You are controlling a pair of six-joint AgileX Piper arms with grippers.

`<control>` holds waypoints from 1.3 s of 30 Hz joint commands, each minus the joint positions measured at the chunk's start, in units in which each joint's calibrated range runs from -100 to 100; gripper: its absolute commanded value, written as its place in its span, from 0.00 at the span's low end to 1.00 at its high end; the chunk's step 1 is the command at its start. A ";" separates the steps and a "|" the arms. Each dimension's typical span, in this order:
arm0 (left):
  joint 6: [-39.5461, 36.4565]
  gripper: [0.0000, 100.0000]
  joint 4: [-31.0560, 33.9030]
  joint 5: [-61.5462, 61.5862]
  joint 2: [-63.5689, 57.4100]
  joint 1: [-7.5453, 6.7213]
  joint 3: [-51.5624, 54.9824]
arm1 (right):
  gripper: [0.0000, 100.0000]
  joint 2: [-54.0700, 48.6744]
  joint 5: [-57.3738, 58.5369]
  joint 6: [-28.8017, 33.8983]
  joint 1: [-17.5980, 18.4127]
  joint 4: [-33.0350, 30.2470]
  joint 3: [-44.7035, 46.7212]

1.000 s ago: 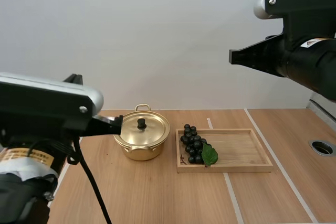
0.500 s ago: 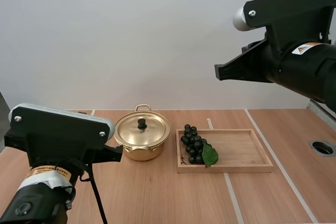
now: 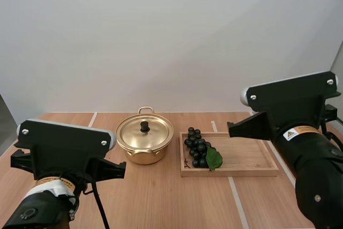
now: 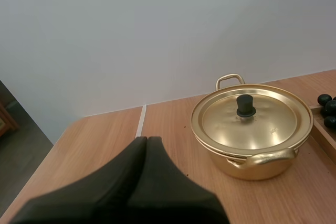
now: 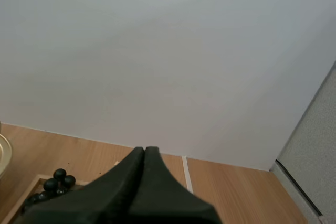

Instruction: Open the pot, put the pineapple inside, and close it

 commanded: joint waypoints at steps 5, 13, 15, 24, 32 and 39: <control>-0.57 0.00 0.22 -0.75 -0.18 0.01 0.13 | 0.00 -0.58 2.47 0.21 0.05 -0.64 2.44; -0.57 0.00 0.22 -6.08 -0.18 0.01 4.92 | 0.00 -2.44 4.82 0.21 0.73 0.30 3.43; -0.57 0.00 0.22 -5.86 -0.18 0.01 5.45 | 0.00 -3.57 4.12 0.21 0.77 -0.20 4.57; -0.57 0.00 0.22 -6.84 -0.18 0.01 5.93 | 0.00 -8.28 2.13 0.21 0.77 -1.37 15.51; -0.57 0.00 0.22 -14.59 -0.18 0.01 13.13 | 0.00 -11.23 1.94 0.21 0.77 -1.37 19.76; -0.33 0.00 0.04 -16.13 -0.18 0.01 13.13 | 0.00 -11.77 7.97 0.21 0.77 -0.98 19.76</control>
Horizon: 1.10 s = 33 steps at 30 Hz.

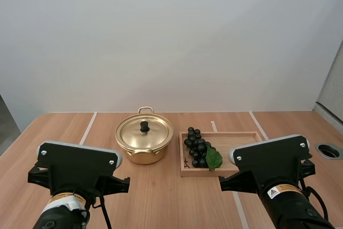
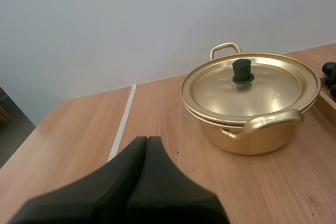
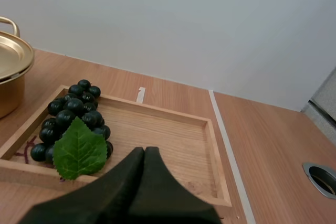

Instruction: Open the pot, put the pineapple inside, and close it

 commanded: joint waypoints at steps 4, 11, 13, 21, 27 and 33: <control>-3.13 0.00 -3.57 -1.55 -0.18 0.01 0.20 | 0.00 -0.42 6.88 0.10 0.13 4.01 0.19; -3.54 0.00 -5.82 -2.12 -0.18 0.01 0.20 | 0.00 -0.42 6.57 0.10 0.13 4.02 0.19; -3.54 0.00 -5.82 -2.12 -0.18 0.01 0.20 | 0.00 -0.42 6.57 0.10 0.13 4.02 0.19; -3.54 0.00 -5.82 -2.12 -0.18 0.01 0.20 | 0.00 -0.31 6.50 0.10 2.85 4.02 0.19; -3.54 0.00 -5.82 -2.12 -0.18 0.01 0.20 | 0.00 -0.31 6.50 0.10 4.41 3.62 0.19; -3.54 0.00 -5.81 -2.12 -0.18 0.01 0.20 | 0.00 -0.31 5.84 4.51 4.41 -2.16 0.19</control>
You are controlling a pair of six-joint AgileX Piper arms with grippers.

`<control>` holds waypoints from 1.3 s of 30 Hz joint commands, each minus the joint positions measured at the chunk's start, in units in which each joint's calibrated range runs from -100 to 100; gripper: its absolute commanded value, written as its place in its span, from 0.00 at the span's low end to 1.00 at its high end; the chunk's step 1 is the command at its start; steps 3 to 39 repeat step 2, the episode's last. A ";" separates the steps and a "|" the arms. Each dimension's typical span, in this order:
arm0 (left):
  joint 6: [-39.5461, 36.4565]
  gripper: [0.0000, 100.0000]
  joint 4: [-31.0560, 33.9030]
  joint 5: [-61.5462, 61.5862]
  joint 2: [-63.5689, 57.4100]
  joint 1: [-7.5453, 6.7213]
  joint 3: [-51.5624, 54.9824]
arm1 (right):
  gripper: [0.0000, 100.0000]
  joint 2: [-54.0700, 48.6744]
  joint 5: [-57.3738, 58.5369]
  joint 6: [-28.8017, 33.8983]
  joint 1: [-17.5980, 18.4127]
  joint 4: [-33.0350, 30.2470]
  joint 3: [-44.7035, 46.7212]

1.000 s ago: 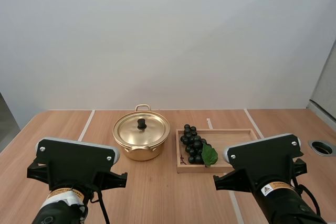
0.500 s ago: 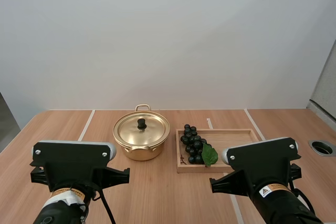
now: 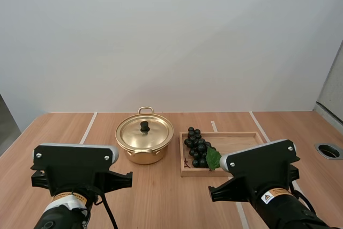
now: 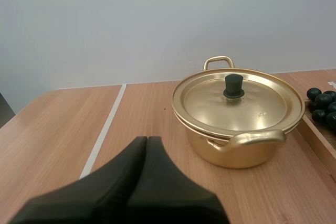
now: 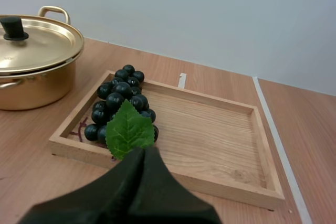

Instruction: Open the pot, put the pineapple inside, and close it

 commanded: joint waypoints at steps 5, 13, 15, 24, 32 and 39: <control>-0.71 0.00 -1.01 -1.80 -0.18 0.01 0.11 | 0.00 -0.31 -1.45 4.19 0.12 -6.31 0.00; -0.71 0.00 -1.01 -1.80 -0.18 0.01 0.11 | 0.00 -0.31 -1.45 4.19 0.12 -6.31 0.00; -0.71 0.00 -1.01 -1.80 -0.18 0.01 0.11 | 0.00 -0.31 -1.45 4.19 0.12 -6.31 0.00; -0.71 0.00 -1.01 -1.80 -0.18 0.01 0.11 | 0.00 -0.31 -1.45 4.19 0.12 -6.31 0.00; -0.71 0.00 -1.01 -1.80 -0.18 0.01 0.11 | 0.00 -0.31 -1.45 4.19 0.12 -6.31 0.00; -0.71 0.00 -1.01 -1.80 -0.18 0.01 0.11 | 0.00 -0.31 -1.45 4.19 0.12 -6.31 0.00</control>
